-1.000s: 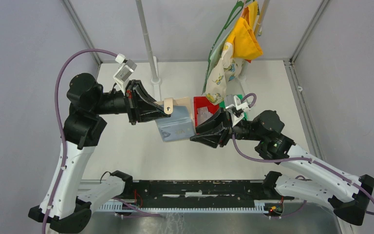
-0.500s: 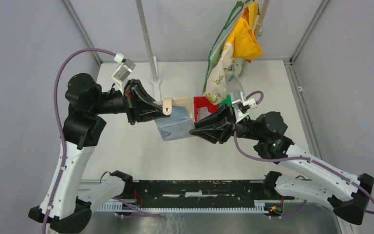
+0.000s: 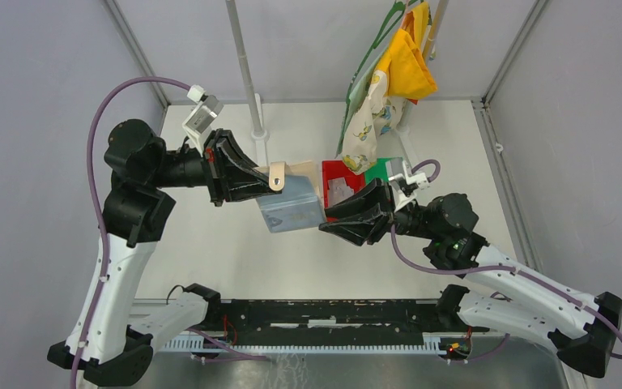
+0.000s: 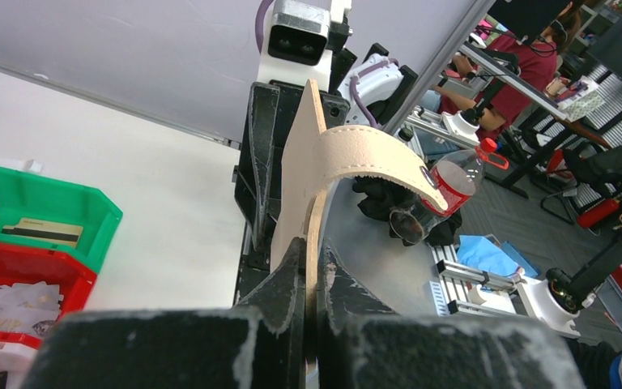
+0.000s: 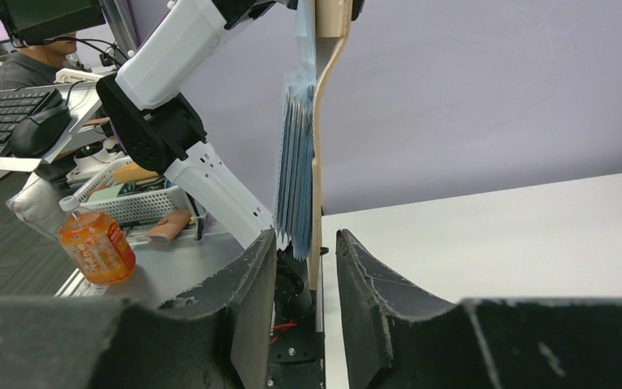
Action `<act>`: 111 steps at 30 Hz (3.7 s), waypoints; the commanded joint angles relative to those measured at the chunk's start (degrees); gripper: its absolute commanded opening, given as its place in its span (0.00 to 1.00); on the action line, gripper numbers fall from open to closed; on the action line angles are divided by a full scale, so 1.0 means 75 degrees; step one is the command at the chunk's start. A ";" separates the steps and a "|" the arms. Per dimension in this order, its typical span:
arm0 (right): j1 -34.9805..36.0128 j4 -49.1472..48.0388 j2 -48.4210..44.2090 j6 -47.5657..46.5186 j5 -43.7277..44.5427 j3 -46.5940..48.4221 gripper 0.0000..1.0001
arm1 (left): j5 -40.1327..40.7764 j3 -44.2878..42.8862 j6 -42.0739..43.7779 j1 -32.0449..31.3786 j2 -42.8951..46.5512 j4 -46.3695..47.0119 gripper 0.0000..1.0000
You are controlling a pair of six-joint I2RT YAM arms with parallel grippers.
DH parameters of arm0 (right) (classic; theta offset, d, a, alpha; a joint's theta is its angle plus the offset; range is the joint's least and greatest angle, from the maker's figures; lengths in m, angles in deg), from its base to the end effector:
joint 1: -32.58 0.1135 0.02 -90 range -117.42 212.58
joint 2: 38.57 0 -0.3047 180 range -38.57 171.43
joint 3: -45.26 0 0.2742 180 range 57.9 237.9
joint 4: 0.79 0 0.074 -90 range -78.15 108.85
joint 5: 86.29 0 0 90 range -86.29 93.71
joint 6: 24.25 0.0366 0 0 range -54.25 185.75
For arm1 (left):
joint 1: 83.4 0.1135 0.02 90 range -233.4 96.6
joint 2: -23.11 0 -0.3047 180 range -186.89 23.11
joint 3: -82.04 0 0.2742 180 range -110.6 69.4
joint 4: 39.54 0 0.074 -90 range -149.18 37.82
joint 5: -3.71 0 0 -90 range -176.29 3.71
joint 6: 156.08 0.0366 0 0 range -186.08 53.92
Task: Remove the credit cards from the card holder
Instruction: Remove the credit card from the card holder.
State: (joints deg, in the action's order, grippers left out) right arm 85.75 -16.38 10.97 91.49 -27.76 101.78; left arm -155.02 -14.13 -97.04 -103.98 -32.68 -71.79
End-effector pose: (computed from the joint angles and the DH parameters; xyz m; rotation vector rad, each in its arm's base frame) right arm 0.0996 0.1648 0.4190 -0.8282 1.1149 1.4968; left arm 0.1228 -0.0825 0.5555 0.9502 1.4596 -1.5278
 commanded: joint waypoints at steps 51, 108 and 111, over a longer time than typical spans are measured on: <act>0.0332 -0.6300 0.1182 0.2325 0.1758 -0.1320 0.25 | -0.0588 -0.0420 -0.1793 0.0080 -0.0038 0.1868 0.02; 0.1349 -0.5175 0.0712 0.0780 0.1467 -0.1133 0.52 | -0.0950 -0.0745 -0.1122 0.0166 -0.0190 0.1285 0.02; 0.1345 -0.4773 0.0670 0.0541 0.1519 -0.1033 0.52 | -0.0949 -0.0768 -0.1367 0.0168 -0.0200 0.1504 0.02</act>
State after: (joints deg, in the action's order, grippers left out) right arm 95.58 -54.26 16.92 98.70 -16.17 93.39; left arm -161.51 -17.40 -106.09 -103.01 -34.19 -63.64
